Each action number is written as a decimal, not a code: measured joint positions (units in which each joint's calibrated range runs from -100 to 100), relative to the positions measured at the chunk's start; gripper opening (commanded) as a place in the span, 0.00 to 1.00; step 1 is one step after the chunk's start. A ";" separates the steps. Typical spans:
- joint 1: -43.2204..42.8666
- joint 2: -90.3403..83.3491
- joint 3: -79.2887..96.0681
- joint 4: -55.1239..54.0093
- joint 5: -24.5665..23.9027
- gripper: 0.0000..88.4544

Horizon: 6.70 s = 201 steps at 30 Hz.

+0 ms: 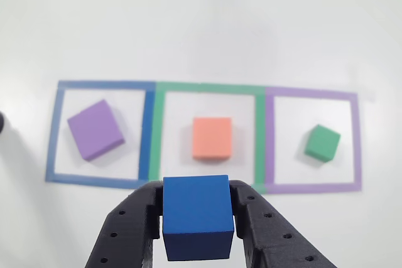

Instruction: Tower of hanoi

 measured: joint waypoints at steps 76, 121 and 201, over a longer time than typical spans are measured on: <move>27.43 45.42 76.15 -144.94 0.00 0.00; 26.20 53.27 76.15 -153.05 0.00 0.22; 10.97 -30.48 77.28 -47.19 0.00 0.48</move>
